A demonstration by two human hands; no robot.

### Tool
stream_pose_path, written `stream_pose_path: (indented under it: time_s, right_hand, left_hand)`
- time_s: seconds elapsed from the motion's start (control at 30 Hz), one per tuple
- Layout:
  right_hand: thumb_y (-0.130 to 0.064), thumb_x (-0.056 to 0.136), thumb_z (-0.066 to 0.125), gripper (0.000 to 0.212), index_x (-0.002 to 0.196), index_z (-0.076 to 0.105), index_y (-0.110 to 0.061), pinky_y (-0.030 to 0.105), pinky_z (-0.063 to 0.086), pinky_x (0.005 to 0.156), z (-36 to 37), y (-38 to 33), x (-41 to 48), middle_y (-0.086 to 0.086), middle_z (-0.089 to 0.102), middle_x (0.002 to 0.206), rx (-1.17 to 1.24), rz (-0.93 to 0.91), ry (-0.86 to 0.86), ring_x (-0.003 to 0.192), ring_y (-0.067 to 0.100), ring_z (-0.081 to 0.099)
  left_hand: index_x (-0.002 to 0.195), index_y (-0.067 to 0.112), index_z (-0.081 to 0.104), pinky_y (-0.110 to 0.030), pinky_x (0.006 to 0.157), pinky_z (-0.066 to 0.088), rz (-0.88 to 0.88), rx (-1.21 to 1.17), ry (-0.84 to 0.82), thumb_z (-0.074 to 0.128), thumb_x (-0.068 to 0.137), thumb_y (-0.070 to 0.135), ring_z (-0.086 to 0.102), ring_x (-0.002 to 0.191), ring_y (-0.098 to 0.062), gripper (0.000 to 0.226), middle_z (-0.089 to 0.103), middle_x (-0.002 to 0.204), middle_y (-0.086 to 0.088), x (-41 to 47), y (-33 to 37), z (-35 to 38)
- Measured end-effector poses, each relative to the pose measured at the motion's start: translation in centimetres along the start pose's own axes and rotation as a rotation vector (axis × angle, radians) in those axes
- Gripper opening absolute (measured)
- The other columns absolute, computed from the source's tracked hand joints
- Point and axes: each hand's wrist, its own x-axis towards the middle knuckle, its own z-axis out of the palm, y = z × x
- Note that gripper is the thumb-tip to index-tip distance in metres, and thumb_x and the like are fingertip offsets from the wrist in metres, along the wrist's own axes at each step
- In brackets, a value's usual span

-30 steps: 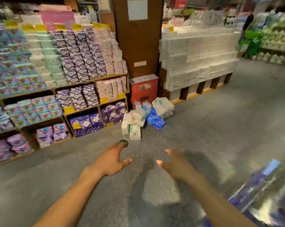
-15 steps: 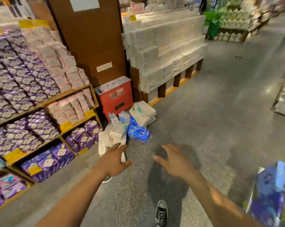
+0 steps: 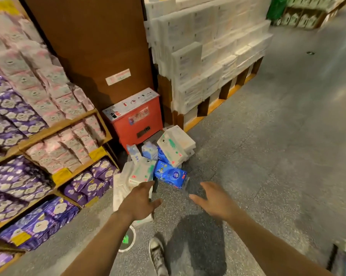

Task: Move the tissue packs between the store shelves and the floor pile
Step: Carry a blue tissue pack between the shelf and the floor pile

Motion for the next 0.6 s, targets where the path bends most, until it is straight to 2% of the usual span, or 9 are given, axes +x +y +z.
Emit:
stream_pose_path:
  time_s: [0.13,0.2,0.33,0.43,0.6]
  right_hand:
    - [-0.077,0.089,0.034,0.088,0.152,0.034,-0.016,0.043,0.032,0.116,-1.2,-0.6,9.0,0.009,0.039,0.156,0.013,0.081,-0.043,0.144,0.027,0.033]
    - [-0.072,0.093,0.037,0.082,0.153,0.034,-0.016,0.042,0.03,0.117,-1.1,-0.6,14.0,0.01,0.038,0.156,0.027,0.131,-0.026,0.145,0.028,0.031]
    - [-0.08,0.085,0.02,0.093,0.154,0.029,-0.019,0.04,0.026,0.119,1.4,0.4,24.7,0.008,0.035,0.158,0.039,0.2,0.017,0.147,0.028,0.028]
    - [-0.068,0.097,0.038,0.074,0.153,0.029,-0.021,0.04,0.033,0.115,4.9,2.3,32.6,0.006,0.033,0.159,0.074,0.228,-0.017,0.146,0.026,0.032]
    - [-0.061,0.1,0.042,0.067,0.152,0.035,-0.02,0.031,0.033,0.11,11.3,7.2,46.4,0.003,0.04,0.154,0.064,0.179,0.012,0.141,0.021,0.036]
  left_hand:
    - [0.145,0.013,0.044,-0.029,0.103,0.037,0.017,-0.002,-0.049,0.062,0.089,0.057,0.048,0.13,-0.025,0.073,0.05,0.145,-0.009,10.4,-2.0,-1.4]
    - [0.151,0.016,0.037,-0.031,0.108,0.034,0.029,-0.011,-0.079,0.062,0.091,0.055,0.044,0.136,-0.024,0.076,0.045,0.151,-0.007,16.3,-3.4,-1.5]
    - [0.156,0.022,0.028,-0.035,0.115,0.033,0.062,-0.031,-0.115,0.053,0.083,0.07,0.037,0.144,-0.023,0.091,0.037,0.158,-0.003,28.7,-7.6,0.3]
    - [0.158,0.022,0.024,-0.034,0.117,0.03,0.04,-0.012,-0.138,0.056,0.091,0.064,0.033,0.146,-0.022,0.085,0.032,0.161,-0.002,37.3,-11.3,3.7]
    - [0.157,0.021,0.026,-0.034,0.111,0.036,0.031,0.008,-0.145,0.059,0.09,0.061,0.04,0.141,-0.024,0.085,0.041,0.155,-0.004,50.6,-17.6,12.5]
